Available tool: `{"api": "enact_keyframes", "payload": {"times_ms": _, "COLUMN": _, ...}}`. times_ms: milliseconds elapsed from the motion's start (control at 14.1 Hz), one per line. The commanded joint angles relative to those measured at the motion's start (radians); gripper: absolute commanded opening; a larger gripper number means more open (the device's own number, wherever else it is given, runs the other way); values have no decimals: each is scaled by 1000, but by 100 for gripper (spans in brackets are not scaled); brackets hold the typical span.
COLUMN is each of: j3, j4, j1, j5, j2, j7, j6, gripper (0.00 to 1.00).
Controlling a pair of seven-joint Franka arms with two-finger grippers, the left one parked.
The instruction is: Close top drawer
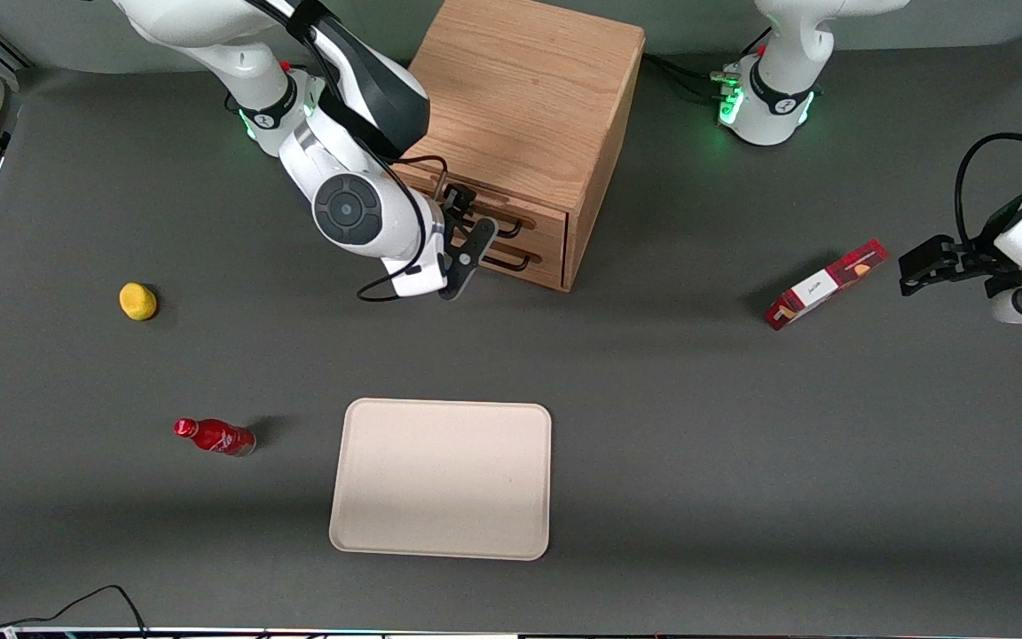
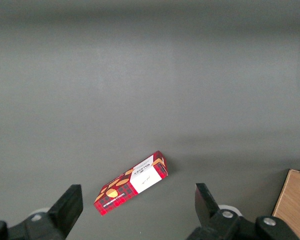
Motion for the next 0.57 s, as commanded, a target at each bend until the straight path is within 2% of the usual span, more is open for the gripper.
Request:
{"api": "enact_keyframes", "payload": {"times_ms": 0, "j3": 21, "j4": 7, "j1": -13, "j5": 41, "j2": -51, "j7": 19, "j6": -22, "gripper": 100}}
{"api": "enact_keyframes", "payload": {"times_ms": 426, "j3": -6, "j4": 196, "j1": -27, "j5": 35, "j2": -84, "j7": 28, "j6": -189, "gripper": 100}}
{"api": "enact_keyframes", "payload": {"times_ms": 497, "j3": -20, "j4": 205, "j1": -27, "j5": 31, "j2": -119, "j7": 76, "j6": -209, "gripper": 100}}
